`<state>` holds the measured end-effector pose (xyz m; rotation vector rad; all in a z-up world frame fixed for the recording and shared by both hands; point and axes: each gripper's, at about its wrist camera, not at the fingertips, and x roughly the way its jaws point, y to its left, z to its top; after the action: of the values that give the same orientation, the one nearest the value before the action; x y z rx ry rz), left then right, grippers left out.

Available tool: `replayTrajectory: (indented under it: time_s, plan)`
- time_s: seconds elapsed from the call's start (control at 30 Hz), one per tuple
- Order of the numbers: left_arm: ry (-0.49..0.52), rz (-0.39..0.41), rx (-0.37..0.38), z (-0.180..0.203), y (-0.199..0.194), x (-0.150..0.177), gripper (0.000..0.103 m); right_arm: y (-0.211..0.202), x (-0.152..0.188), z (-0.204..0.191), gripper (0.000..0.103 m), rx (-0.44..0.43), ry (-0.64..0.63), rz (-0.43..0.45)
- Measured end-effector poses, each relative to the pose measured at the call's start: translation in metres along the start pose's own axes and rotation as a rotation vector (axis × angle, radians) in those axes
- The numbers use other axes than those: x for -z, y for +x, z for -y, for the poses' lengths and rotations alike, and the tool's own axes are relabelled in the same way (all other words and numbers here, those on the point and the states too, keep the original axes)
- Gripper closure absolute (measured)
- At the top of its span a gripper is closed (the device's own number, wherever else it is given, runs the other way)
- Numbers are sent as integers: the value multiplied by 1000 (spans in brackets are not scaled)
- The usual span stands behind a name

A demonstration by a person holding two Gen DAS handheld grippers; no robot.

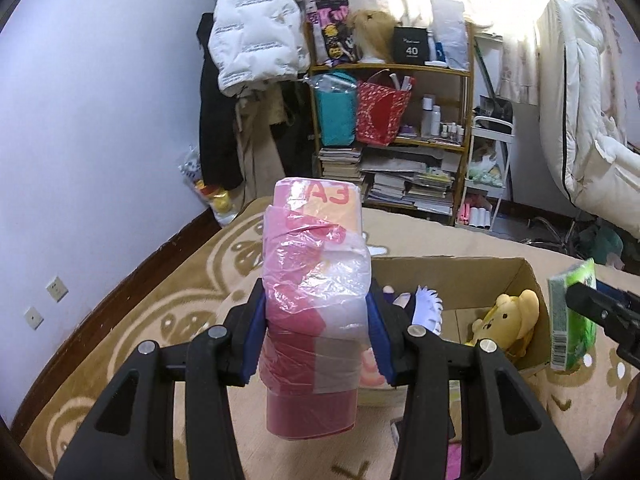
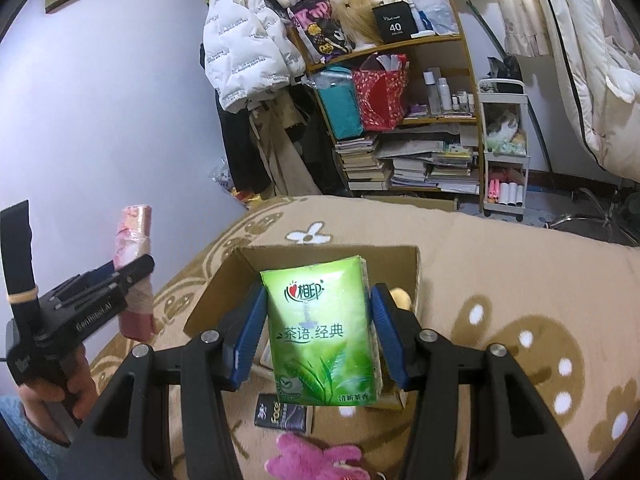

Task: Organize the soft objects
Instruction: 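Carry both held items over the box and open both tools inside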

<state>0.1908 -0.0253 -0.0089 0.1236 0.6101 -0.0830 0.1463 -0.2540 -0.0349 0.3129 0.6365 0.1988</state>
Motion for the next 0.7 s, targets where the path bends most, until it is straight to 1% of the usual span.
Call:
replayTrajectory:
  time_s: [0.13, 0.27, 0.43, 0.5, 0.6, 0.7]
  plan:
    - [26, -4, 9, 12, 12, -2, 59, 9, -3, -4, 47, -1, -34, -8]
    - [41, -20, 27, 20, 23, -1, 59, 16, 0, -9, 47, 18, -88, -26]
    - [43, -50, 76, 28, 34, 3, 59, 25, 1, -6, 47, 6, -81, -53]
    - [80, -68, 98, 36, 38, 6, 59, 29, 3, -5, 46, 8, -87, -67]
    - [129, -59, 95, 46, 38, 8, 59, 34, 4, -5, 46, 17, -96, -75]
    - [136, -49, 113, 52, 39, 9, 59, 36, 4, -3, 46, 12, -85, -72]
